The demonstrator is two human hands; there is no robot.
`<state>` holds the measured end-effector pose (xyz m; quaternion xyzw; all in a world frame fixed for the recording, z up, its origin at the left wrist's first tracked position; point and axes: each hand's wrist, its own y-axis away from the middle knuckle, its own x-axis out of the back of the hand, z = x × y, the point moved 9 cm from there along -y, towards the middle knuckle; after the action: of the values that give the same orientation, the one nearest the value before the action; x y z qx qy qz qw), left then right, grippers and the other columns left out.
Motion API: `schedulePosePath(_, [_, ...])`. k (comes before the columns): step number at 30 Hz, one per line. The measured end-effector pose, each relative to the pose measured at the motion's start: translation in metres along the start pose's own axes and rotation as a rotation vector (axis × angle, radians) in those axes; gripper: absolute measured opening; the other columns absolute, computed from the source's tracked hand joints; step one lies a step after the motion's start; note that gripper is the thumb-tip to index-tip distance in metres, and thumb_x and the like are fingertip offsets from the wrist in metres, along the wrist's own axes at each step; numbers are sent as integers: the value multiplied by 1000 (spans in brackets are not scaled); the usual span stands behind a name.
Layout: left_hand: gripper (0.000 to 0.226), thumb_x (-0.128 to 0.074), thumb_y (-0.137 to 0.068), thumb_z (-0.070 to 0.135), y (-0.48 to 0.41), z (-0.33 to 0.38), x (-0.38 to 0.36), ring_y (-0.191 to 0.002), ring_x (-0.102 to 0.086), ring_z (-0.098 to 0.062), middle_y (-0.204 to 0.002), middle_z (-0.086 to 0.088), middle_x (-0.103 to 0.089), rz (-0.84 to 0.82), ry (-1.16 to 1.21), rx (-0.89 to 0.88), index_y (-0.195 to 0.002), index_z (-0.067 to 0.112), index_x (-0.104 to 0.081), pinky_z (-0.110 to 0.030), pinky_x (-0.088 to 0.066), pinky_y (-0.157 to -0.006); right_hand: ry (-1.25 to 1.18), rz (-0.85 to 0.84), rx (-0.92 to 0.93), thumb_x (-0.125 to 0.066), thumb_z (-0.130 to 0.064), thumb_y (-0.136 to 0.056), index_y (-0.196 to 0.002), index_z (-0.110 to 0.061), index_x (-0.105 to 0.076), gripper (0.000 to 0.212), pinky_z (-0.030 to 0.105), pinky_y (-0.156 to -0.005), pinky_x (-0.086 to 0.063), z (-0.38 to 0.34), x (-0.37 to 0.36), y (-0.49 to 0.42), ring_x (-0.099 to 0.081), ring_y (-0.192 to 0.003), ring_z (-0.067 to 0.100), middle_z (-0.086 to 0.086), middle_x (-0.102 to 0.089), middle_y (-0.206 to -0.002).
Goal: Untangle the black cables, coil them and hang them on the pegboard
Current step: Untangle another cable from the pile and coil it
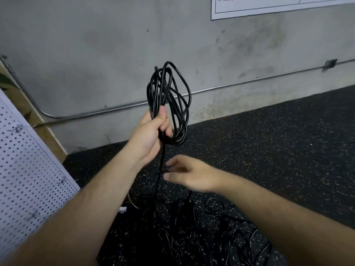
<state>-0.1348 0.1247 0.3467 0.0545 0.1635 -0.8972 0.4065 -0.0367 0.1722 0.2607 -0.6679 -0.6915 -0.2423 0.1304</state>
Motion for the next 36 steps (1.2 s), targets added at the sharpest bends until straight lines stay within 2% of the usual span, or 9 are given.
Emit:
schedulePosePath(3, [18, -46, -107, 27, 4, 2, 2, -56, -39, -13, -61, 4, -34, -6, -68, 4, -92, 19, -51, -22, -41, -59, 71, 39, 111, -59, -36, -102, -111, -18, -69, 23, 26, -66, -52, -13, -11, -8, -62, -68, 3, -10, -68, -79])
schedulePosePath(9, [18, -45, -108, 25, 13, 7, 22, -56, -35, -12, -63, 4, -33, 46, -146, 36, -92, 19, -51, -23, -38, -59, 439, 214, -90, -50, -28, -106, -104, -12, -68, 24, 25, -52, -40, 32, 49, -15, -57, -70, 11, 0, -64, -89])
schedulePosePath(13, [18, -46, -108, 22, 11, 11, 35, -56, -33, -11, -63, 4, -33, 99, -83, 26, -92, 19, -51, -24, -35, -60, 475, 310, -423, -45, -19, -105, -113, 0, -65, 28, 30, -70, -45, 101, 97, -4, -62, -94, 28, 16, -67, -110])
schedulePosePath(15, [17, -46, -108, 21, 10, 6, 33, -57, -35, -11, -62, 5, -34, 102, -56, 16, -92, 20, -51, -25, -34, -61, 529, 345, -464, -48, -13, -101, -118, -3, -61, 25, 35, -78, -51, 108, 103, 0, -62, -101, 30, 15, -65, -117])
schedulePosePath(20, [19, -45, -109, 22, 5, -3, 11, -56, -37, -10, -60, 7, -36, 96, 22, -19, -91, 19, -45, -25, -35, -63, 151, 192, -88, -61, -2, -89, -139, -24, -52, 55, 29, -100, -49, 50, 41, -17, -53, -123, 12, -8, -53, -138])
schedulePosePath(24, [19, -44, -109, 23, 0, -3, 1, -55, -37, -10, -60, 7, -37, 105, 46, -59, -91, 18, -45, -26, -35, -64, -131, 121, 123, -68, -16, -97, -101, -3, -64, 14, 33, -95, -52, 18, 4, -29, -63, -94, 8, 1, -72, -108])
schedulePosePath(28, [14, -44, -109, 23, 0, 0, 8, -57, -37, -10, -61, 7, -37, 152, 47, -76, -97, 21, -50, -27, -35, -65, -89, 31, 89, -67, -20, -98, -94, -11, -63, 11, 31, -79, -51, 25, -4, -29, -61, -81, 13, 2, -69, -92])
schedulePosePath(31, [12, -46, -108, 26, -2, 10, 23, -58, -36, -10, -63, 7, -35, 194, 73, -89, -98, 23, -51, -26, -36, -65, 318, -55, -77, -56, -21, -103, -105, -15, -64, 11, 30, -81, -54, 61, -7, -24, -65, -91, 16, 0, -69, -100])
schedulePosePath(36, [12, -47, -107, 28, -1, 16, 41, -58, -36, -9, -65, 6, -35, 147, 75, -17, -98, 23, -51, -22, -40, -61, 294, 214, -279, -48, -39, -106, -90, -19, -63, 30, 25, -53, -42, 97, 54, -21, -55, -64, 11, -2, -63, -79])
